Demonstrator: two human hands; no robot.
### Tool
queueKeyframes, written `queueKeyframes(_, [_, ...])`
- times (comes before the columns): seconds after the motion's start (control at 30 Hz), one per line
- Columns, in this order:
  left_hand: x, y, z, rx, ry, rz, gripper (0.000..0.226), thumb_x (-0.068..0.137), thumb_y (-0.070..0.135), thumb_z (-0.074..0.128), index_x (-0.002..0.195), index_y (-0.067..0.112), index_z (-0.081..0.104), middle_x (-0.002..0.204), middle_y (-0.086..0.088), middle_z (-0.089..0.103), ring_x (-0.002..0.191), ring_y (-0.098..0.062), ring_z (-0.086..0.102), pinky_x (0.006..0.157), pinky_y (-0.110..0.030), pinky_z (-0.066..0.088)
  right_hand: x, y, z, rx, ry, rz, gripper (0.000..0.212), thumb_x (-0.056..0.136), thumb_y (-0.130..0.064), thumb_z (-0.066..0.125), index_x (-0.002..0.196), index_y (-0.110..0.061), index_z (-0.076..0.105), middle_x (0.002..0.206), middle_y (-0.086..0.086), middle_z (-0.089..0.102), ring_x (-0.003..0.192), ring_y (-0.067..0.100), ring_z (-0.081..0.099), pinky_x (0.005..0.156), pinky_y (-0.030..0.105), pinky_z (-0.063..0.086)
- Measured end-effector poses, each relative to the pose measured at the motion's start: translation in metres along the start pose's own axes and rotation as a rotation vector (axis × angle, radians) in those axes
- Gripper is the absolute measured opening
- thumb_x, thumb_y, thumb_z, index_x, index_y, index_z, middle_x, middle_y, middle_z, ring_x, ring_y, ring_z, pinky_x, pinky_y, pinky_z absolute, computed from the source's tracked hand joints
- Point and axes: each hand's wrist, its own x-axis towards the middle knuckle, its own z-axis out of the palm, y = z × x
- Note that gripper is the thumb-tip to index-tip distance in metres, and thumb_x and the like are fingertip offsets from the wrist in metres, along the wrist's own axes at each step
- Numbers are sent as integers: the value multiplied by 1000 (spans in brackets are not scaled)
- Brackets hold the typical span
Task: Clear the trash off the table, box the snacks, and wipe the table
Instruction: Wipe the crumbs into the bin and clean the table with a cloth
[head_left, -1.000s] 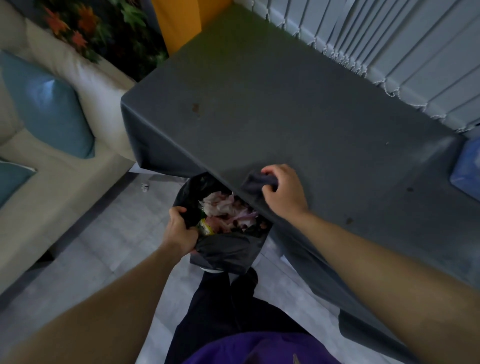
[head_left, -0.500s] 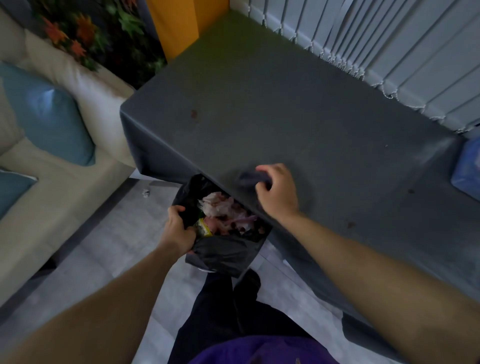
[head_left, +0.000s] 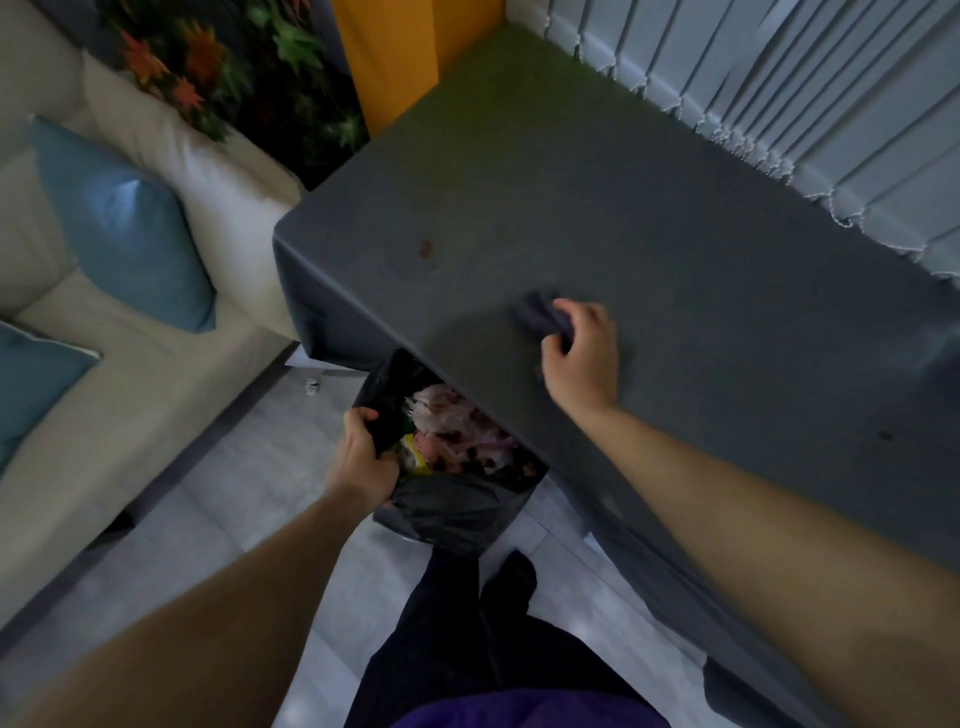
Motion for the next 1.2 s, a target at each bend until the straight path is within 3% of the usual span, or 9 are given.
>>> queueKeyframes(0.1, [12, 5, -12, 19, 18, 11, 59, 84, 1, 48, 111, 48, 25, 112, -9, 50, 94, -40, 62, 75, -61, 57, 15, -7, 15, -86, -70, 54, 38, 82, -9, 60, 119, -9, 65, 116, 8, 59, 110, 28, 55, 96, 34, 44])
queueKeyframes(0.27, [35, 15, -29, 39, -8, 8, 59, 83, -1, 47, 122, 39, 24, 118, -11, 49, 94, -37, 61, 72, -56, 59, 10, -28, 25, 38, -487, -258, 20, 80, -13, 63, 99, -16, 71, 98, -4, 62, 90, 11, 59, 79, 23, 47])
queueKeyframes(0.37, [50, 19, -35, 60, -26, 20, 60, 83, -3, 47, 129, 30, 27, 121, -12, 49, 95, -35, 60, 68, -50, 59, 52, -26, 33, 81, -136, -194, 19, 75, -9, 60, 91, -11, 69, 93, 4, 64, 89, 22, 62, 82, 29, 47])
queueKeyframes(0.47, [62, 21, -40, 71, -39, 20, 61, 81, -3, 46, 126, 34, 27, 120, -11, 49, 92, -35, 61, 63, -50, 59, 116, -11, 33, -40, 196, 14, 31, 78, -11, 55, 107, -5, 67, 108, 14, 64, 102, 33, 59, 92, 36, 43])
queueKeyframes(0.6, [75, 21, -46, 74, -54, 10, 63, 80, -2, 46, 122, 40, 26, 120, -11, 50, 93, -36, 62, 67, -55, 59, 145, -17, 45, -140, 69, 208, 39, 83, -13, 58, 121, -9, 64, 120, 13, 61, 112, 31, 56, 99, 36, 42])
queueKeyframes(0.8, [90, 27, -50, 77, -82, 6, 63, 84, -2, 47, 130, 35, 26, 121, -9, 48, 92, -32, 60, 70, -53, 59, 81, -51, 68, 46, -331, -258, 25, 72, -7, 62, 94, -13, 71, 94, -1, 67, 92, 18, 61, 84, 27, 49])
queueKeyframes(0.97, [95, 30, -53, 61, -100, -7, 64, 85, -4, 47, 133, 34, 27, 122, -8, 47, 98, -31, 58, 75, -54, 58, 109, -38, 67, -49, -36, -56, 36, 76, -7, 59, 111, -12, 68, 108, 4, 65, 103, 25, 56, 91, 28, 45])
queueKeyframes(1.1, [90, 29, -48, 45, -107, -40, 65, 86, -4, 47, 134, 33, 25, 115, -8, 49, 91, -32, 62, 66, -53, 60, 85, -44, 68, -130, -256, -156, 34, 73, -13, 64, 106, -15, 68, 105, 3, 62, 100, 26, 57, 87, 35, 47])
queueKeyframes(1.2, [84, 28, -42, 3, -126, -56, 63, 87, -4, 48, 130, 36, 24, 114, -9, 50, 93, -33, 63, 66, -51, 62, 50, -51, 59, -44, -612, -409, 27, 76, -12, 64, 102, -15, 70, 101, -1, 62, 98, 19, 57, 83, 33, 50])
